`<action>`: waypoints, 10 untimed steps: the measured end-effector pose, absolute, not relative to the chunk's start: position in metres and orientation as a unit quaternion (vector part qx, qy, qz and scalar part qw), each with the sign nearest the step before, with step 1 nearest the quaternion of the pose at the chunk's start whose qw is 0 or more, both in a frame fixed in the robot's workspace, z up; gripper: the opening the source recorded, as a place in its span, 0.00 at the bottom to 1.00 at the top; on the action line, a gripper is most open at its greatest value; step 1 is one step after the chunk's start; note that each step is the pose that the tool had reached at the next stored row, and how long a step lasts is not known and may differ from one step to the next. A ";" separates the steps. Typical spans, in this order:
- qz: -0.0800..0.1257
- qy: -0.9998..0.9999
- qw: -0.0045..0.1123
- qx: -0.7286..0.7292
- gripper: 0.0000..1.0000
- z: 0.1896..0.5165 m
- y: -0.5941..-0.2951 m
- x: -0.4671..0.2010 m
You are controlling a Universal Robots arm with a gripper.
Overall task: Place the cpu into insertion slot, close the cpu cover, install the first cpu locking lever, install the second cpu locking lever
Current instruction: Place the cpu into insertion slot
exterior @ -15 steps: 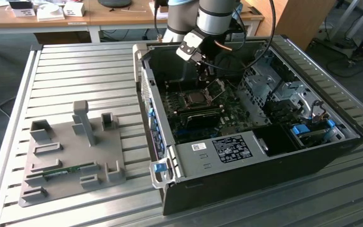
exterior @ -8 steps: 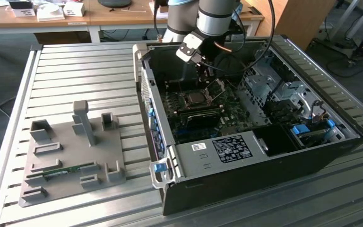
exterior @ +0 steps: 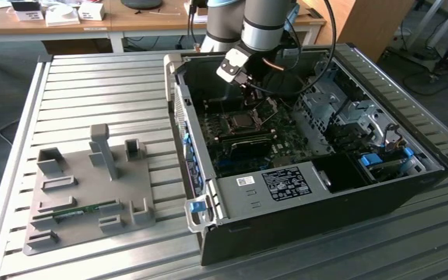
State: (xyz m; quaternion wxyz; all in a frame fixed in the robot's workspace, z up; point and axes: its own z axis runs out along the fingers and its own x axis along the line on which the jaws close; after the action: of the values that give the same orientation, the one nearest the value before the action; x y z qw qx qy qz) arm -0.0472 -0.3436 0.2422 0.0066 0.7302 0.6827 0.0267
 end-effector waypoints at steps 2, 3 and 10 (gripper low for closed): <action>0.027 0.683 0.007 0.730 0.11 0.242 -0.344 -0.047; 0.026 0.683 0.007 0.730 0.11 0.242 -0.344 -0.047; 0.027 0.683 0.007 0.730 0.11 0.241 -0.345 -0.047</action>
State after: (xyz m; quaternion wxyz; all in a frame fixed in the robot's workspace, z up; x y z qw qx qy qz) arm -0.0472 -0.3452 0.2414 0.0066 0.7302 0.6827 0.0266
